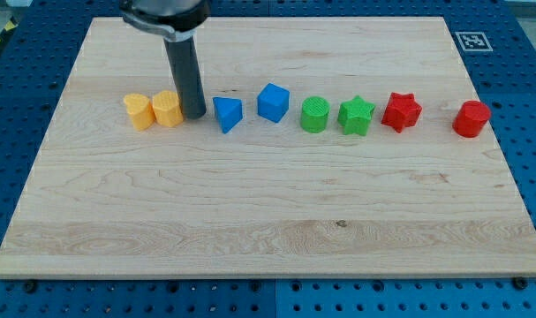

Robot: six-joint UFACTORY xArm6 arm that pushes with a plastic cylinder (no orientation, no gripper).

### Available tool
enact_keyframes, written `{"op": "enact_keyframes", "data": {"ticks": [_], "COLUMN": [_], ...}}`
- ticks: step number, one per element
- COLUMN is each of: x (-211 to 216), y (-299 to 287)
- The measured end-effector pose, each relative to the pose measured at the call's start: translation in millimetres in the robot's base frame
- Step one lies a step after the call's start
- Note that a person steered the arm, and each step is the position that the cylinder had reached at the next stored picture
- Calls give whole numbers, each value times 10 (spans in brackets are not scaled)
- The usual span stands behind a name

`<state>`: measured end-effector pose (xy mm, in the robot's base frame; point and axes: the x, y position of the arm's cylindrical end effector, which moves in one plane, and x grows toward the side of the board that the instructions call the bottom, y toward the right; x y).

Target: Slightly move the blue blocks towards the top side

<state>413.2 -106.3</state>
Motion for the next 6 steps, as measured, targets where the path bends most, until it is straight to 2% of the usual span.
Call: {"op": "enact_keyframes", "data": {"ticks": [2,3,4,5,6], "x": [269,-83,-607,-638,-356], "y": [102,216,217,217,253]}}
